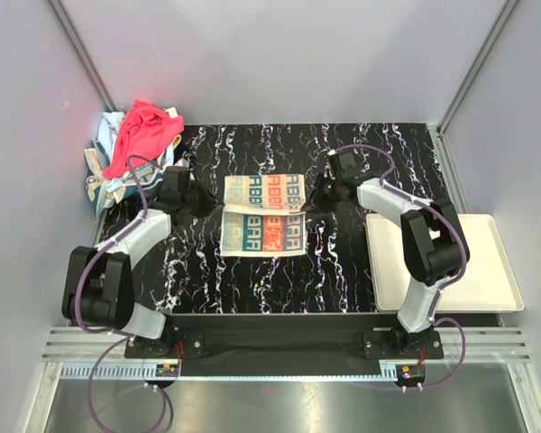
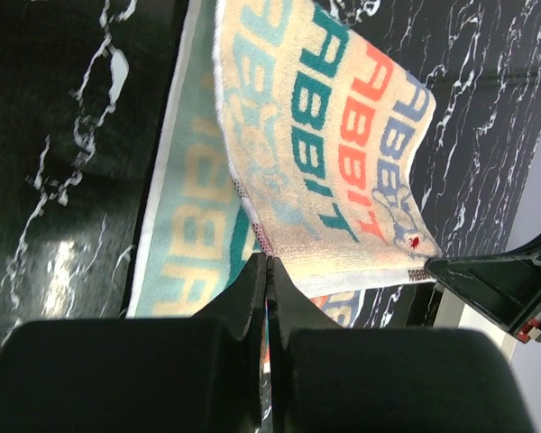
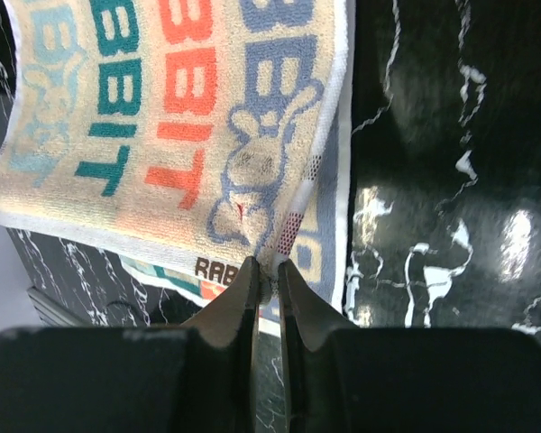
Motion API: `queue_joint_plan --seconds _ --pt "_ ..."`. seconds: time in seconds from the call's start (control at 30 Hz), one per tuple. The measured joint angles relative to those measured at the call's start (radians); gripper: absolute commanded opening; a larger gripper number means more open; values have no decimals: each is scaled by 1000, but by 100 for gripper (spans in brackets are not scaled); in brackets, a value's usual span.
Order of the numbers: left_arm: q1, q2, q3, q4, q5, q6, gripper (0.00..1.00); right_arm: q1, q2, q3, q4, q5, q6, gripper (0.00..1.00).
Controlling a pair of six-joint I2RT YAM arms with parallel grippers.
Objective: Fold and stack the towels
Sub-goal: Fold the towel
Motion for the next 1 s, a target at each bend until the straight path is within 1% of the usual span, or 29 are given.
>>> queue_joint_plan --seconds 0.23,0.5,1.0 --pt "-16 -93 -102 -9 -23 -12 0 62 -80 -80 3 34 15 0" --pt "-23 -185 -188 -22 -33 -12 0 85 -132 -150 13 60 25 0" --pt "-25 -308 -246 -71 -31 10 0 126 -245 -254 27 84 41 0"
